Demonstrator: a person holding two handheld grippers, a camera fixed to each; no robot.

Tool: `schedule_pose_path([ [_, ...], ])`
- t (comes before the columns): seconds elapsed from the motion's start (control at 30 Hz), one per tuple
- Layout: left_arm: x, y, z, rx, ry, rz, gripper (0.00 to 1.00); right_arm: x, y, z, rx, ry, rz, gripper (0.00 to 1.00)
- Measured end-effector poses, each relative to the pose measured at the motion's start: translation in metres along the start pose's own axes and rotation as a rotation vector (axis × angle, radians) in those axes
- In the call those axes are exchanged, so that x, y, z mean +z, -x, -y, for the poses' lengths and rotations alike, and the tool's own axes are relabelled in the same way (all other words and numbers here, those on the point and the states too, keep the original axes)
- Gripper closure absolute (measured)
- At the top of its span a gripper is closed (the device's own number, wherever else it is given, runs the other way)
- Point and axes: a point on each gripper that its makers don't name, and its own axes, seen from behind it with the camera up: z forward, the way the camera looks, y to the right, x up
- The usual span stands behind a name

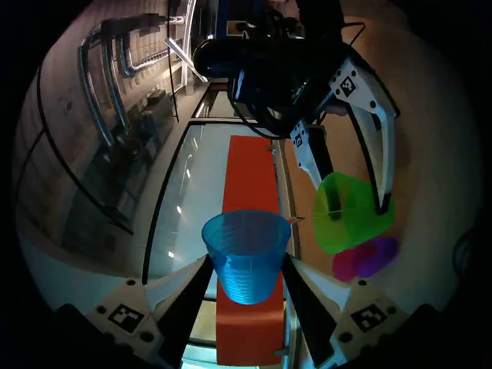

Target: Pour water

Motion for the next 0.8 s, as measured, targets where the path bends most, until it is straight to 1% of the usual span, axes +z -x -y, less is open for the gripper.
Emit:
schedule_pose_path([
  [0.27, 0.0016, -0.0003, 0.0012, 0.019, -0.004, -0.001, 0.21, 0.0004, -0.0002, -0.0009, 0.0, 0.001, 0.0, 0.15],
  [0.5, 0.0005, -0.0018, 0.0042, 0.022, -0.009, -0.002, 0.21, 0.0003, -0.0011, -0.0014, -0.003, 0.002, -0.001, 0.15],
  [0.8, 0.0, -0.0029, 0.0027, 0.035, -0.009, -0.003, 0.22, 0.0009, -0.0018, -0.002, -0.006, 0.001, -0.002, 0.15],
])
